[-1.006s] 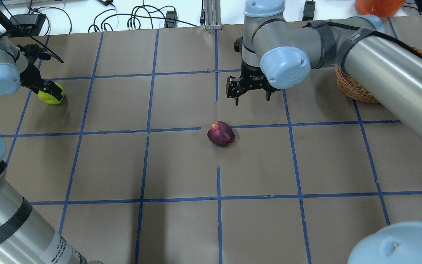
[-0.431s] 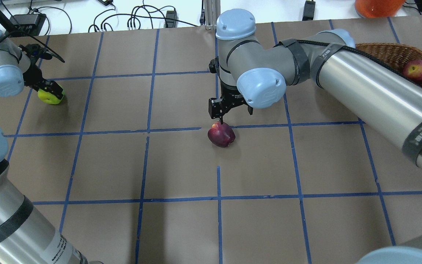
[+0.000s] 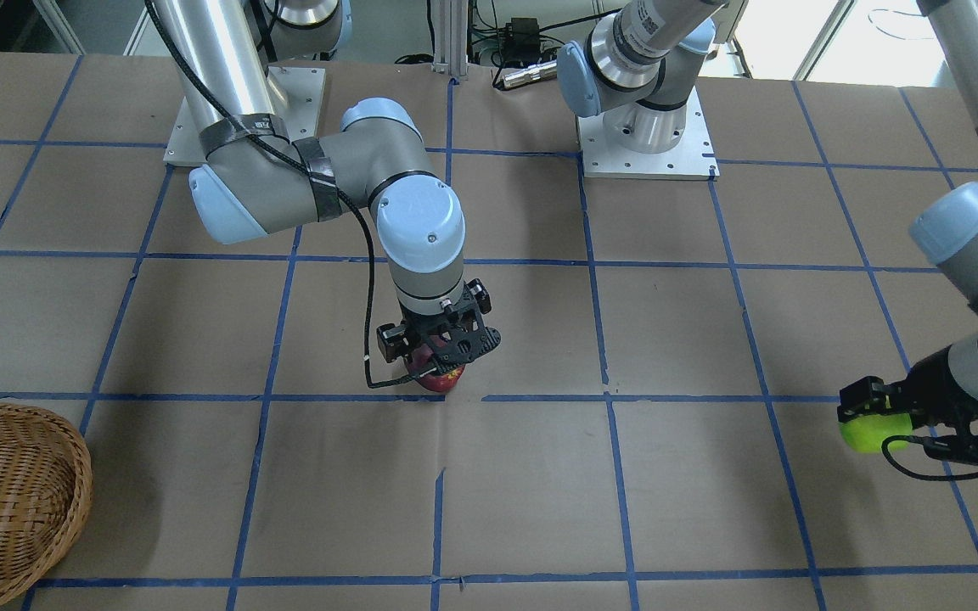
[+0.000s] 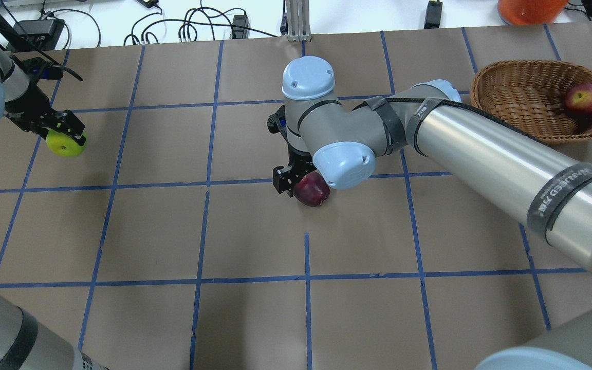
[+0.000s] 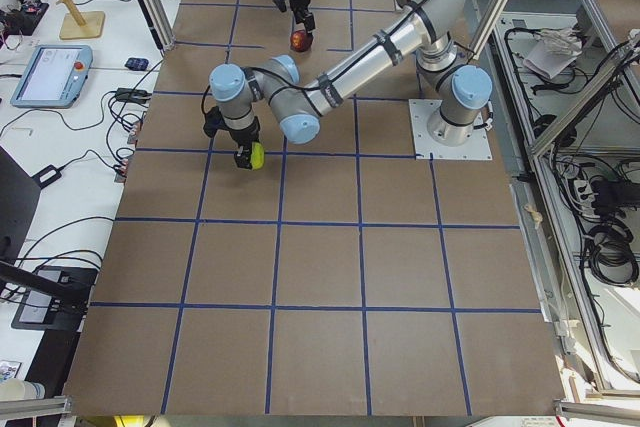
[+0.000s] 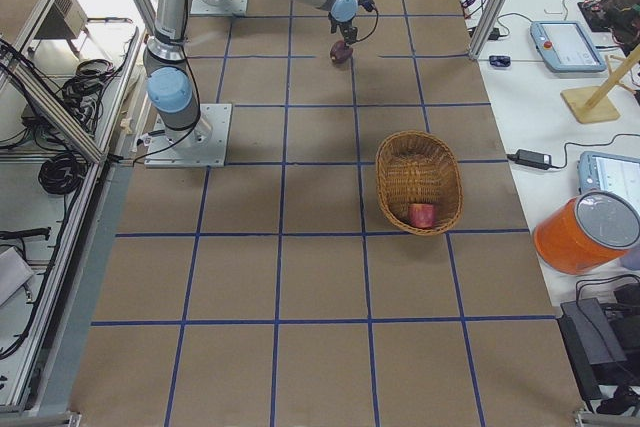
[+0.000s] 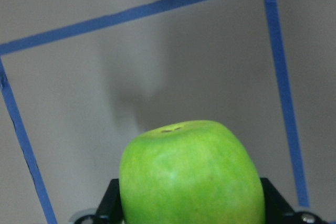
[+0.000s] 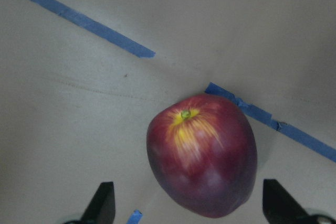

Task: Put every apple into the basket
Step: 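Release red apple in basket with right gripper while left centers green apple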

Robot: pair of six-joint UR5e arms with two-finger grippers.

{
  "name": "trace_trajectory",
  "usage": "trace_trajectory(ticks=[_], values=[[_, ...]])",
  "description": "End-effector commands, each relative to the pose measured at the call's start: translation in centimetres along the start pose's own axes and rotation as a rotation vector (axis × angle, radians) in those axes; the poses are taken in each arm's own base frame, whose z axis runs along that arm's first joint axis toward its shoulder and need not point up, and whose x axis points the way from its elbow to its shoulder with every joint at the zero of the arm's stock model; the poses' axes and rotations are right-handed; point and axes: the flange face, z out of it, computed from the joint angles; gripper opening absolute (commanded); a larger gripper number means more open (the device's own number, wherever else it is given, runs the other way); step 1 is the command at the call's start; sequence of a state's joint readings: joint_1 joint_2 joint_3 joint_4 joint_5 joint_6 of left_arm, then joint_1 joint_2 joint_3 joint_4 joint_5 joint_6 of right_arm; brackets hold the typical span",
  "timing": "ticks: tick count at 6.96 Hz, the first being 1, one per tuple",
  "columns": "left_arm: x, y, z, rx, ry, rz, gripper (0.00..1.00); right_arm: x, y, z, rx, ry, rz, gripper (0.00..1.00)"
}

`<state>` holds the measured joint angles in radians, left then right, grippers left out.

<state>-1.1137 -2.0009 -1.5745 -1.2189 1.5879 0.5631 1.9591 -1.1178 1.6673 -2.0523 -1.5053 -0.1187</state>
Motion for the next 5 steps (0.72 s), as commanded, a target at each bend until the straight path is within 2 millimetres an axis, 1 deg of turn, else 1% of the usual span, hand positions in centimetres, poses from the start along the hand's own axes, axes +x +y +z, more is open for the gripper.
trace_trajectory(ticks=[1,2,3,4,5], values=[[9.3,4.5,-1.8,-0.024,0.004,-0.185,0.45,0.1,-0.8,2.4,0.014,0.009,-0.023,1.0],[15.6,4.7,-3.3,0.005,0.004,-0.238,0.45,0.4,-1.8,4.3,0.048,0.015,-0.019,1.0],[21.3,5.7,-3.7,0.012,0.022,-0.319,0.45,0.6,-2.5,5.8,0.06,0.018,-0.018,1.0],[26.0,6.8,-3.7,0.029,0.014,-0.411,0.45,0.7,-2.6,6.4,0.061,0.02,-0.021,1.0],[30.0,7.0,-3.8,0.068,0.015,-0.408,0.45,1.4,-2.6,5.7,0.069,0.023,0.007,0.57]])
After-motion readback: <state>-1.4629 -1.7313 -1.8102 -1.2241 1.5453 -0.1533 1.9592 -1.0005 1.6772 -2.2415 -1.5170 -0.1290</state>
